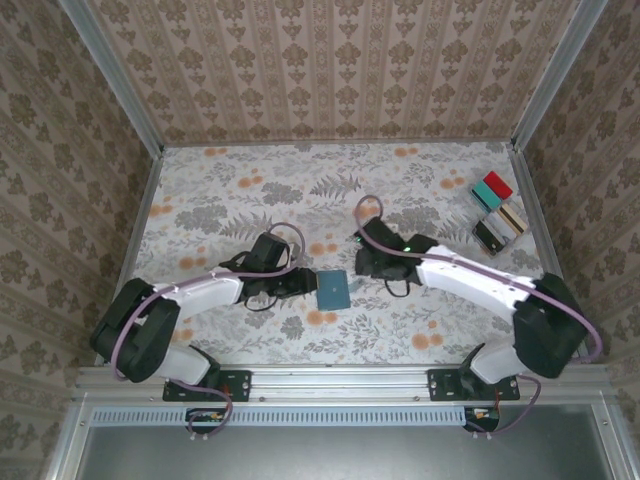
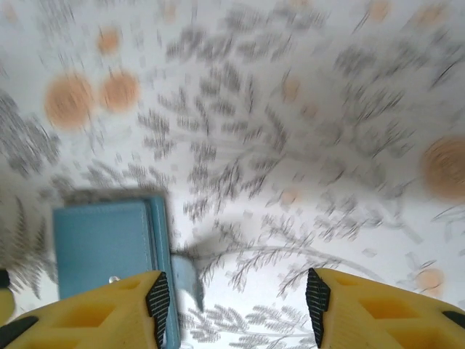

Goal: Put the credit cards into the card holder
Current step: Place the card holder at the center of the table, then move the storage box to the top-center of the table.

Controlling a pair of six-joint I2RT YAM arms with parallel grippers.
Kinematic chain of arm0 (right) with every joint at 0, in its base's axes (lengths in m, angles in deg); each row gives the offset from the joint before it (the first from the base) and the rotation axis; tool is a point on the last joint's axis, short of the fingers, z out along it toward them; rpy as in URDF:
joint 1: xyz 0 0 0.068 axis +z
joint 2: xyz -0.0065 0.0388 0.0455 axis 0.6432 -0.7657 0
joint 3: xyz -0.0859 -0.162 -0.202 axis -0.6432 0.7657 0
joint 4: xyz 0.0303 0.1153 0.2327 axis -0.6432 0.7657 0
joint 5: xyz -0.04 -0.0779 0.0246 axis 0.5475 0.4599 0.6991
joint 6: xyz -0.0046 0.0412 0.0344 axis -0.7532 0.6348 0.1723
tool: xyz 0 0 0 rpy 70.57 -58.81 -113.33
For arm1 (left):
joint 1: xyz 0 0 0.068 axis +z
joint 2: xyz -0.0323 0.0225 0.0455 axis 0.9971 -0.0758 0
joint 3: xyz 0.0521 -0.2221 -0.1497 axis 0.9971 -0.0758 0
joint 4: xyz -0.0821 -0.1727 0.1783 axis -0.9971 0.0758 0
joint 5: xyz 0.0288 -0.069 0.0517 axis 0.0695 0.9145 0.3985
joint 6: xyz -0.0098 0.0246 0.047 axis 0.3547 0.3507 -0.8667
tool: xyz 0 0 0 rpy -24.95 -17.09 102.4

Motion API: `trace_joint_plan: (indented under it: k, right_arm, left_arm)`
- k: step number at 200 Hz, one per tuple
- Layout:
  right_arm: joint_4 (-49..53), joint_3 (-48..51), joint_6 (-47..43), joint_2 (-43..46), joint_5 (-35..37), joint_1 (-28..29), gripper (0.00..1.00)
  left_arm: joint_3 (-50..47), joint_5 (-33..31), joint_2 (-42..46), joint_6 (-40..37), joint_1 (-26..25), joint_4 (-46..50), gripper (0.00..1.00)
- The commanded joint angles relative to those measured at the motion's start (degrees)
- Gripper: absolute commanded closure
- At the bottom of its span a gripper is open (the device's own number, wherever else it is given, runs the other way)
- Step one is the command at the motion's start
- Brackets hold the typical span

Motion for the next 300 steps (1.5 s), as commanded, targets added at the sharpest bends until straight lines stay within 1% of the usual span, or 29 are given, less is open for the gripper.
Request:
trace_joint_plan:
  k: [1, 8, 23, 42, 63, 74, 85, 101, 110, 128, 148, 172, 224, 235, 255, 300]
  right_arm:
    - [0.8, 2.3, -2.9, 7.0, -0.7, -6.4, 0.44]
    - [0.9, 3.0, -3.8, 9.1, -1.3, -9.1, 0.44]
    - [1.6, 4.1, -5.7, 13.7, -1.6, -14.8, 0.39]
    - [2.3, 5.3, -8.7, 18.8, -3.4, -24.3, 0.34]
    - [1.7, 6.8, -11.0, 21.7, -11.2, -38.1, 0.24]
    - [0.6, 7.6, -11.9, 21.9, -15.0, -45.4, 0.17]
    - [-2.1, 8.7, -12.3, 21.3, -19.4, -52.4, 0.14]
    - [-5.1, 9.5, -12.3, 19.2, -24.6, -60.6, 0.1]
    - [-6.3, 9.3, -12.3, 17.7, -27.4, -64.2, 0.09]
    - [-9.1, 9.1, -13.0, 14.2, -29.9, -68.8, 0.07]
    - [-13.1, 9.2, -14.0, 9.5, -33.9, -72.5, 0.06]
    - [-16.3, 9.4, -16.3, 5.0, -37.4, -74.4, 0.06]
    - [-23.2, 12.8, -17.5, 1.7, -38.5, -74.5, 0.05]
    - [-24.4, 13.3, -17.4, -0.5, -39.0, -74.5, 0.04]
    - [-26.7, 14.1, -17.5, -1.2, -41.0, -74.5, 0.01]
    - [-29.9, 15.6, -17.7, -2.5, -41.1, -74.5, 0.0]
  left_arm:
    - [2.8, -2.4, 2.5, -2.2, -0.5, 3.7, 0.5]
    - [3.6, -2.7, 2.9, -2.5, -0.5, 4.3, 0.48]
    - [4.6, -2.9, 3.8, -3.1, -0.5, 5.2, 0.46]
    - [5.4, -3.8, 5.1, -3.5, -0.4, 6.1, 0.44]
    - [6.2, -4.9, 6.4, -3.9, -0.4, 6.3, 0.39]
    - [6.6, -5.5, 7.1, -4.0, -0.4, 6.3, 0.36]
    - [6.9, -6.1, 7.7, -4.1, -0.4, 6.2, 0.33]
    - [7.5, -7.0, 8.5, -4.3, -0.3, 5.9, 0.3]
    - [7.8, -7.5, 8.8, -4.7, -0.3, 6.1, 0.28]
    - [8.7, -8.2, 8.9, -5.2, -0.1, 6.3, 0.25]
    - [9.3, -8.2, 8.8, -5.5, 0.3, 6.0, 0.23]
    - [9.7, -8.2, 8.7, -5.9, 0.8, 6.0, 0.22]
    - [8.6, -8.4, 9.1, -5.3, 1.9, 4.7, 0.22]
    - [8.3, -8.4, 9.2, -5.3, 2.3, 4.5, 0.22]
    - [7.6, -8.3, 9.9, -5.4, 3.1, 4.2, 0.21]
    - [6.3, -7.0, 10.7, -5.7, 5.4, 3.2, 0.21]
